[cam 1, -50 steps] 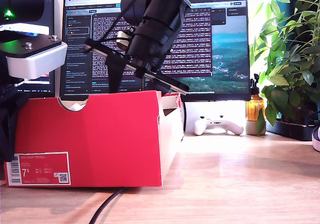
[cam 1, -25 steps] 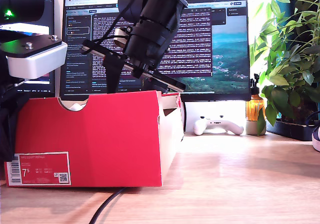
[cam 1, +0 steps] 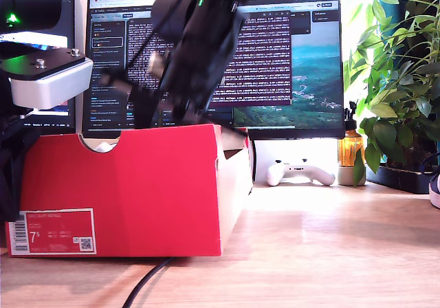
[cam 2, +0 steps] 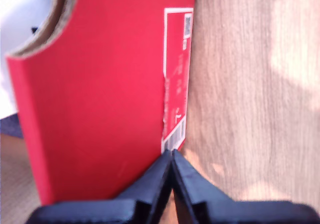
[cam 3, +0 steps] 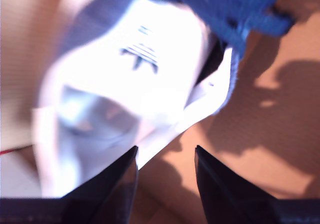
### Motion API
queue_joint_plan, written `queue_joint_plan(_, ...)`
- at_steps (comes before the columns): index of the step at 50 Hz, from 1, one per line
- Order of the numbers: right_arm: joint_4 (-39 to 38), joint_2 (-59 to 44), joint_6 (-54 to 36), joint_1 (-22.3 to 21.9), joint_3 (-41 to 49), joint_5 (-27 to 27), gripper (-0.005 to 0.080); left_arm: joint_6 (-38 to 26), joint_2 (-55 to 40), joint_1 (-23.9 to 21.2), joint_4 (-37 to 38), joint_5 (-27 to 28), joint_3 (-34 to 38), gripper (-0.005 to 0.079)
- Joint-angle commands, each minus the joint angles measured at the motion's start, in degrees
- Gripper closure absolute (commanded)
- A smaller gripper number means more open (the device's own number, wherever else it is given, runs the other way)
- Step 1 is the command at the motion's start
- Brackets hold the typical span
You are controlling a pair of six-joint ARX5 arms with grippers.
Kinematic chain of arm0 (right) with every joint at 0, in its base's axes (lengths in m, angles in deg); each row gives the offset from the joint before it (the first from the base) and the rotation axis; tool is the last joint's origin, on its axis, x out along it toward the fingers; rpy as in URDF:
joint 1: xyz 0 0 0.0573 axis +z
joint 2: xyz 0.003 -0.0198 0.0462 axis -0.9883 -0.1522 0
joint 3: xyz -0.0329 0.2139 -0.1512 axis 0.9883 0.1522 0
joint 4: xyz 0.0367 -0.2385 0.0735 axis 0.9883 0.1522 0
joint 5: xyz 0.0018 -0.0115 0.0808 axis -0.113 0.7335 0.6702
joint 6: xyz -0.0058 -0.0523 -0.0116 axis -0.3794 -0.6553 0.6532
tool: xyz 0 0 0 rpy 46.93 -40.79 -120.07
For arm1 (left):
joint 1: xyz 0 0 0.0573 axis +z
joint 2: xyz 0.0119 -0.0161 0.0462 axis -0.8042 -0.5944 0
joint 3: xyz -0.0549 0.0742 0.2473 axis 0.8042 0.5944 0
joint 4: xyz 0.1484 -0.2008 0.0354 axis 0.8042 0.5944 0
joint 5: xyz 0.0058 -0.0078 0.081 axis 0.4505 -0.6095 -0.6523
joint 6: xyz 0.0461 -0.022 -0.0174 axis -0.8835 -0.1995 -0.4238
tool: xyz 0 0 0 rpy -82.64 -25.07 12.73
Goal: Pack the blue shoes by picking the first shoe and placing it inside the red shoebox, left side, then picking and rotating the second shoe and placing it in the shoebox
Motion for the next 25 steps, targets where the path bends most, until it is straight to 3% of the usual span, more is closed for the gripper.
queue_joint_plan(1, -1.81, -1.29, 0.55, 0.63, -0.55, 0.00, 0.0426, -0.37, -0.81, 0.33, -1.99, -0.20, 0.48, 0.0761)
queue_joint_plan(11, -3.48, -1.84, 1.33, 0.63, -0.55, -0.22, 0.0453, -0.37, -0.81, 0.33, -1.99, -0.17, 0.48, 0.0762)
queue_joint_plan(14, -3.96, -1.97, 1.33, 0.68, -0.55, -0.24, 0.0526, -0.37, -0.81, 0.33, -1.99, -0.20, 0.48, 0.0761)
queue_joint_plan(20, -4.68, -2.05, 1.29, 0.70, -0.55, -1.33, 0.0751, -0.37, -0.81, 0.33, -1.99, -0.37, 0.48, 0.0761)
queue_joint_plan(25, -5.55, -2.05, 1.18, 0.72, -0.55, -1.46, 0.0765, -0.37, -0.81, 0.33, -2.01, -0.37, 0.48, 0.0762)
